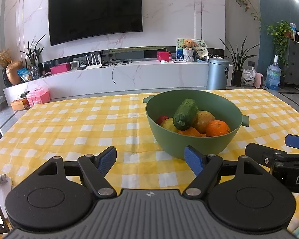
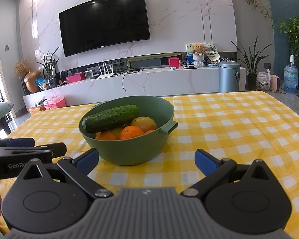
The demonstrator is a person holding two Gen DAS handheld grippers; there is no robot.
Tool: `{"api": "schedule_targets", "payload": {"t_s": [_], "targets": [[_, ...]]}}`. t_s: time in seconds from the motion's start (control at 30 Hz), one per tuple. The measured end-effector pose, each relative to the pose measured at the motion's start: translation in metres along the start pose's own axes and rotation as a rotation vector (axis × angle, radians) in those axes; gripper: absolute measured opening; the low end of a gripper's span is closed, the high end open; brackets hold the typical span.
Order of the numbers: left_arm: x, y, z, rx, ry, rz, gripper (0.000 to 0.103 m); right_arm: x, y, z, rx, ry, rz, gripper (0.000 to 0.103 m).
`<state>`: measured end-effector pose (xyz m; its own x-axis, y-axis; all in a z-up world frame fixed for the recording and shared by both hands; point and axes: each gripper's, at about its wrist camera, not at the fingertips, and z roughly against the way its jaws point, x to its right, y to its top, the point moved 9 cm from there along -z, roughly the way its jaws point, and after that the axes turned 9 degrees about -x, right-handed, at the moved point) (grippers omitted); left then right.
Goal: Organize fruits
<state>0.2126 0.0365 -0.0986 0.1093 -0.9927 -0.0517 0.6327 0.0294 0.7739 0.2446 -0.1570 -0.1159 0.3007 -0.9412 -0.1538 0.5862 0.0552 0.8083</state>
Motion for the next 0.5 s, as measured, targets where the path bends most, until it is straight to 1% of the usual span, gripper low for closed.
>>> {"api": "schedule_targets", "payload": {"t_s": [0.5], "targets": [[0.0041, -0.0003, 0.0019, -0.013, -0.022, 0.013, 0.091, 0.0009, -0.0013, -0.0006, -0.004, 0.0, 0.0, 0.099]]}}
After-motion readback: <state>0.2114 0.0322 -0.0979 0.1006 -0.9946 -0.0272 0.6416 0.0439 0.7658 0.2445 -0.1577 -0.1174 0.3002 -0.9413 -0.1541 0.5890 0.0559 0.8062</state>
